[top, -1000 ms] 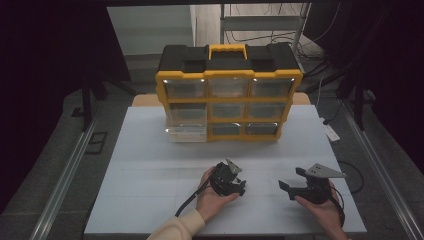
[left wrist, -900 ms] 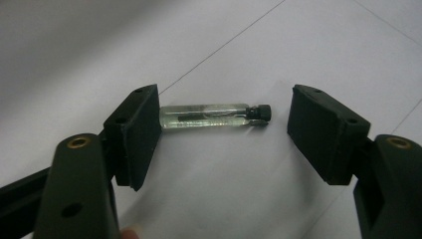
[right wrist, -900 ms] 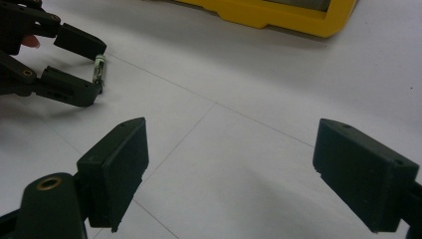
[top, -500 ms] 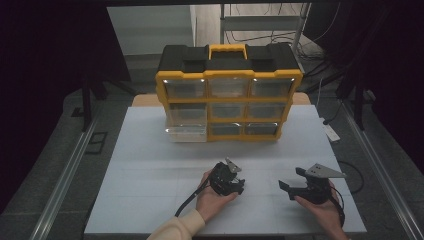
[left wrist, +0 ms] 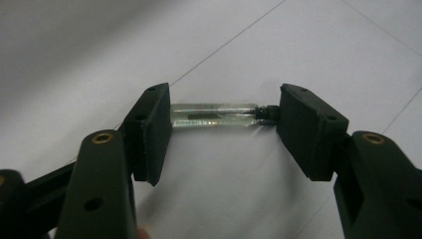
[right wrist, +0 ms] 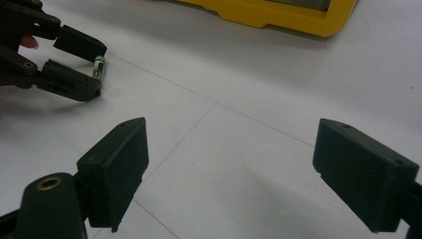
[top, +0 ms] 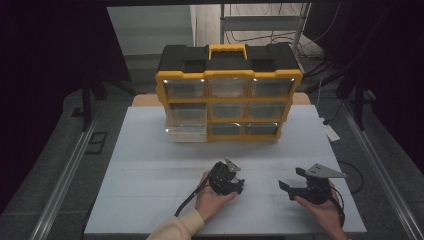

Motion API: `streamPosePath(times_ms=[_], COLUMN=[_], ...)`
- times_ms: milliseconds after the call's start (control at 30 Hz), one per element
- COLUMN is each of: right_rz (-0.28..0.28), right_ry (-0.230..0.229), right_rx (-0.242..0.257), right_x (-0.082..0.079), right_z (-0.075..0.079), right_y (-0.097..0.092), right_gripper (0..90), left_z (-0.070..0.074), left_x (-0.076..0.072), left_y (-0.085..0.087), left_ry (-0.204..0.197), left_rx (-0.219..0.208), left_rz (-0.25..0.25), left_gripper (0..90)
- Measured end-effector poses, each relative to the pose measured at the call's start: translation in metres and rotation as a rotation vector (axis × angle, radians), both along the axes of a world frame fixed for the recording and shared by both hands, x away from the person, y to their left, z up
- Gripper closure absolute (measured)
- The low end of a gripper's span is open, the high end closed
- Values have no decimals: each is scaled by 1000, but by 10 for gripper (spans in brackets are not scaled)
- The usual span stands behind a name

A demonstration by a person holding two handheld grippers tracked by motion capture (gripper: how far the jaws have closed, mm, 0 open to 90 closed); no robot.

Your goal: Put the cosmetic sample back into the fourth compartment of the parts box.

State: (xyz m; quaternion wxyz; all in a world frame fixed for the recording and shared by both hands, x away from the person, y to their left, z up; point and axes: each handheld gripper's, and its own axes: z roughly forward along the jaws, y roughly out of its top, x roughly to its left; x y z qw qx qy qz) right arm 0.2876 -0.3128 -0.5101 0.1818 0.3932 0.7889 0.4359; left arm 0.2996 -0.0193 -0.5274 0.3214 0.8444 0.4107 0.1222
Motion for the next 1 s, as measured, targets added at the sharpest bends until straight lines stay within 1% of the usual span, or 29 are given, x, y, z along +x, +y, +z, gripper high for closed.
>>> streamPosePath(times_ms=[233,367,467,600,633,700,767,800,900,1000], right_rz=[2,1,0,2,2,3,3,3,3,4], right_ry=[0,1,1,1,1,1,0,0,1,1], right_rx=[-1,-6,-5,-5,-5,-6,-5,-5,-4,-4], right_x=[0,0,0,0,0,0,0,0,0,0], right_z=[0,0,0,0,0,0,0,0,0,0], right_y=[0,0,1,1,1,1,1,1,0,0], right_gripper=[152,152,152,151,151,152,152,152,151,151], left_z=[6,12,14,19,20,23,30,30,37,41], left_x=[-1,-1,-2,-3,-3,-4,-5,-5,-6,-7], left_y=[5,10,12,16,16,18,21,21,25,28], left_ry=[-5,-13,-11,-19,-21,-26,-38,-38,-49,-56], left_rx=[-27,-46,-58,-67,-75,-82,-93,-93,-106,-114], left_rz=[-8,-15,-17,-20,-18,-19,-25,-25,-36,-45], left_gripper=[399,399,399,399,399,399,399,399,399,399])
